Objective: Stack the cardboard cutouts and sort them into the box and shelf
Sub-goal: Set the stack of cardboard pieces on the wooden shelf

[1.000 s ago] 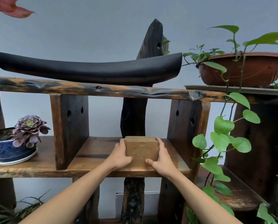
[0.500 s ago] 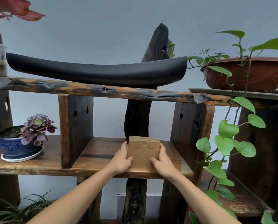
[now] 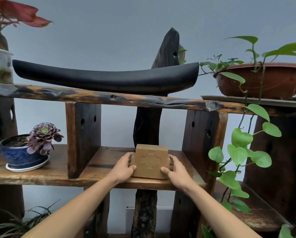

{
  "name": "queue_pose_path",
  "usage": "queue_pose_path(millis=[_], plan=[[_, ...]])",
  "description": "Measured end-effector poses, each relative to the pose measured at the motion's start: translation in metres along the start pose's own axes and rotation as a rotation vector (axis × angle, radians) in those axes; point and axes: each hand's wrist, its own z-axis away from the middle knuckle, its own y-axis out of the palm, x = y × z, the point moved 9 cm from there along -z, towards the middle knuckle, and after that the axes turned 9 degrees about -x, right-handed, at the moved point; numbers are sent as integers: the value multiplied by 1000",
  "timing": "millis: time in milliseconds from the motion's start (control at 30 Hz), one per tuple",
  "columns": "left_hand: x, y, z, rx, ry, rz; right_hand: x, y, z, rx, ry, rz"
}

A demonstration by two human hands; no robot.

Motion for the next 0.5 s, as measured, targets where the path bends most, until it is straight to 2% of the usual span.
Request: queue_pose_path(millis=[367,500], plan=[[23,-40,26,-81,-45,64,27,30,14,45,-74,-106],[39,-59,37,-112,-102,160,32,44,22,24,-74,-200]])
